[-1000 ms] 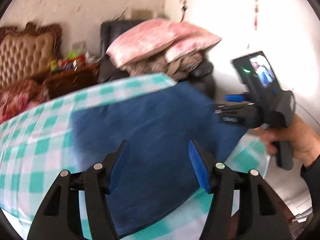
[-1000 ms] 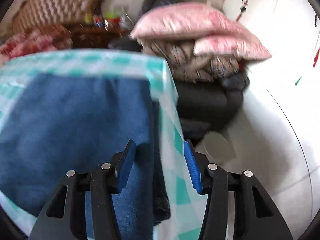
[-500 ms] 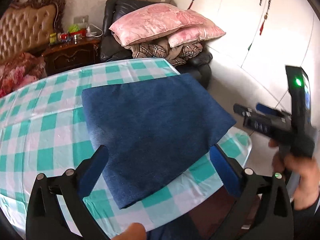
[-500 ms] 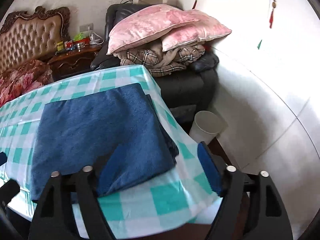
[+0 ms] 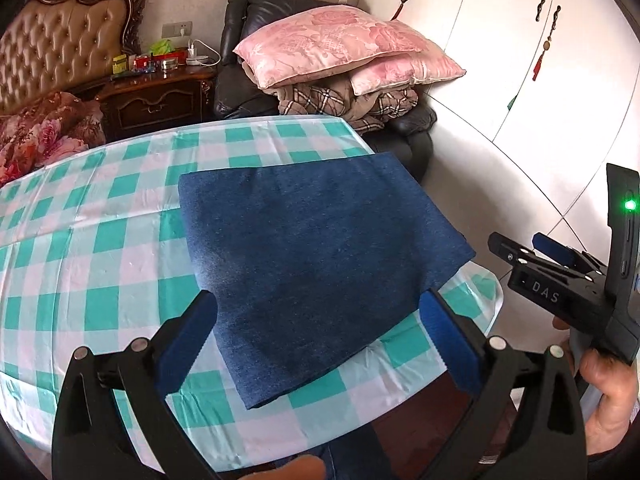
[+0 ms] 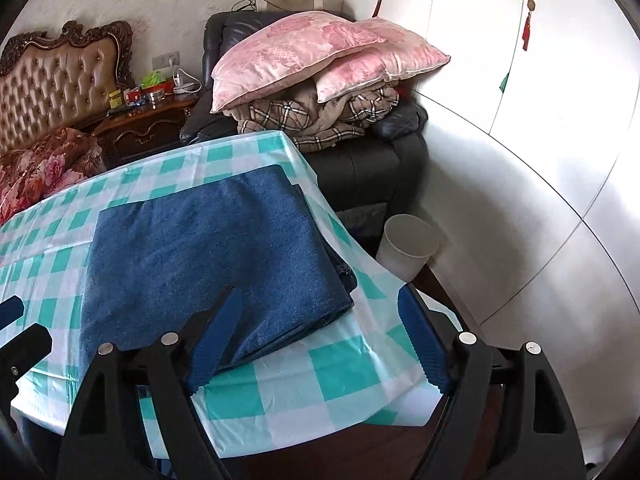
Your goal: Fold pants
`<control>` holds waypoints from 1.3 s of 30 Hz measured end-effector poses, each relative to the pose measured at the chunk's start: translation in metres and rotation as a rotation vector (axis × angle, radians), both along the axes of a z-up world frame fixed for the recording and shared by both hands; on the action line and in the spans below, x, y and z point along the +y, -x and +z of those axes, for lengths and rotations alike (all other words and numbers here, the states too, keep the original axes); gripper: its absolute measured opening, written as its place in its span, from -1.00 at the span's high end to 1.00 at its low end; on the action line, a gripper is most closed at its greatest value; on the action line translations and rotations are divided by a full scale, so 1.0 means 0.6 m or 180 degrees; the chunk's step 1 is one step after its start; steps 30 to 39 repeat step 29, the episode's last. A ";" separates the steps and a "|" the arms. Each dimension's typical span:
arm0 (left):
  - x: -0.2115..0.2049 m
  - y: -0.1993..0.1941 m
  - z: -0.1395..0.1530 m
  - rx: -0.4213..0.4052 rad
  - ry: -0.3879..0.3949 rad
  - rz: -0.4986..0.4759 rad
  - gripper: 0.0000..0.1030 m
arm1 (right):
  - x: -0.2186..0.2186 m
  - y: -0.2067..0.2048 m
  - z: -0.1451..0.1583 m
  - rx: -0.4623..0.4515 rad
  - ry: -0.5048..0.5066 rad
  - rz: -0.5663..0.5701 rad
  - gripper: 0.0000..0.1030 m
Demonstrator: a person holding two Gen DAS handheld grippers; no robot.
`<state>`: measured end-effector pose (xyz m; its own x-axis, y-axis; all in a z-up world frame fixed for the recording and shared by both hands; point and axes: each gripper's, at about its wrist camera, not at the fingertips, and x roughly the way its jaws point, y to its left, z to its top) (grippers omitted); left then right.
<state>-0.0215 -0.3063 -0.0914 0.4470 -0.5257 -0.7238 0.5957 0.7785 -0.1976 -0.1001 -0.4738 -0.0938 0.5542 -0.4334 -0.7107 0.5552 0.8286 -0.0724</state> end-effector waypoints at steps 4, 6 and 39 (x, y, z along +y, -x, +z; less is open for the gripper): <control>-0.002 0.000 0.000 -0.0013 -0.0011 -0.0007 -0.96 | 0.001 0.001 0.000 0.0001 0.0000 -0.0002 -0.49; -0.004 0.001 0.001 -0.0015 -0.0012 -0.0014 -0.96 | 0.001 0.001 0.000 0.0001 0.0005 -0.0001 -0.49; 0.012 -0.010 0.001 0.0161 0.0379 -0.0178 -0.97 | -0.005 0.005 -0.009 -0.0077 -0.0102 -0.0048 -0.61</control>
